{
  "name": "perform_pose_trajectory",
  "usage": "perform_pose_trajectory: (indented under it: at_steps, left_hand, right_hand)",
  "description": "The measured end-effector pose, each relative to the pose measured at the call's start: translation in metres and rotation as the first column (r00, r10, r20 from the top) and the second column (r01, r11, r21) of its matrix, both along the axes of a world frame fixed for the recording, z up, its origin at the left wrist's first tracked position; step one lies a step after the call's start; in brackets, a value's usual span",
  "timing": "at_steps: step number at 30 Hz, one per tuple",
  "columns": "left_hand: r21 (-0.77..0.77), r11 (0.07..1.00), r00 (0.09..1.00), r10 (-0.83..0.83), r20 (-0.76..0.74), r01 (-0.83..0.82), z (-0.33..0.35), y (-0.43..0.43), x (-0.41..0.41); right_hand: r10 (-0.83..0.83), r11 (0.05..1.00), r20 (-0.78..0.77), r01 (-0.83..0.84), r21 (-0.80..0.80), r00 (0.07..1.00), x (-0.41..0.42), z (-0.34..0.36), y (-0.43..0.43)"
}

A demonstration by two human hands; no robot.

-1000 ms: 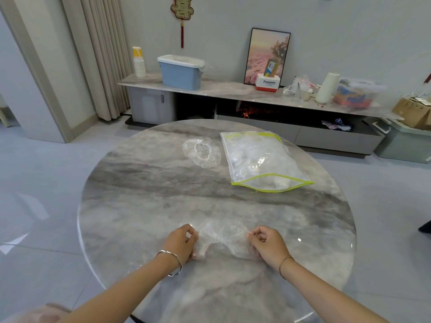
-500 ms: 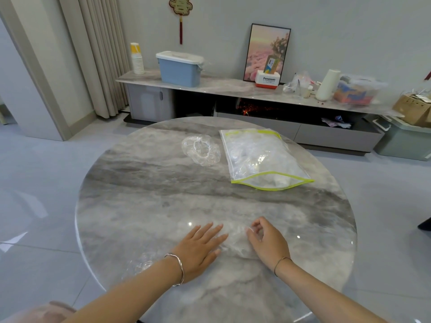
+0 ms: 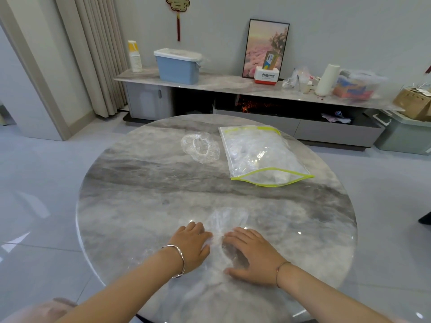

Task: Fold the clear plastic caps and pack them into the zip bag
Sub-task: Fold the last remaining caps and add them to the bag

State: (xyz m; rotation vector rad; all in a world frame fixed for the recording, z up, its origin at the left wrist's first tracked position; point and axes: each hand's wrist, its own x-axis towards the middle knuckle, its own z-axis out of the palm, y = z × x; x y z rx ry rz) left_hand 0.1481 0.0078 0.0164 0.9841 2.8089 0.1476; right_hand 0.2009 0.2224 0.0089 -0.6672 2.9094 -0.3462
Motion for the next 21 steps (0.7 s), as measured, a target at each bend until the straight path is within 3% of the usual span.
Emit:
perform_pose_trajectory:
  at_steps: [4, 8, 14, 18, 21]
  left_hand:
    - [0.008, 0.998, 0.997, -0.062, 0.044, 0.062, 0.003, -0.008, 0.004]
    - [-0.100, 0.983, 0.987, -0.149, 0.064, 0.155, -0.002, -0.011, 0.002]
    - [0.117, 0.977, 0.984, -0.174, -0.032, 0.177, -0.014, -0.014, -0.005]
    - [0.199, 0.976, 0.994, -0.104, 0.043, 0.093, -0.010, -0.012, -0.009]
    - [0.271, 0.962, 0.998, -0.053, 0.033, 0.042, -0.003, -0.007, -0.010]
  right_hand:
    - [0.024, 1.000, 0.081, -0.025, 0.011, 0.996, 0.000, 0.004, 0.008]
    - [0.015, 1.000, 0.096, -0.017, 0.022, 0.995, 0.003, 0.006, 0.007]
    - [-0.083, 0.983, 0.026, 0.086, -0.162, 0.996, -0.003, 0.000, 0.004]
    - [-0.282, 0.849, 0.134, 0.312, -0.426, 0.950, -0.006, 0.001, 0.004]
    - [-0.372, 0.722, 0.257, 0.453, -0.523, 0.892, -0.005, 0.005, 0.003]
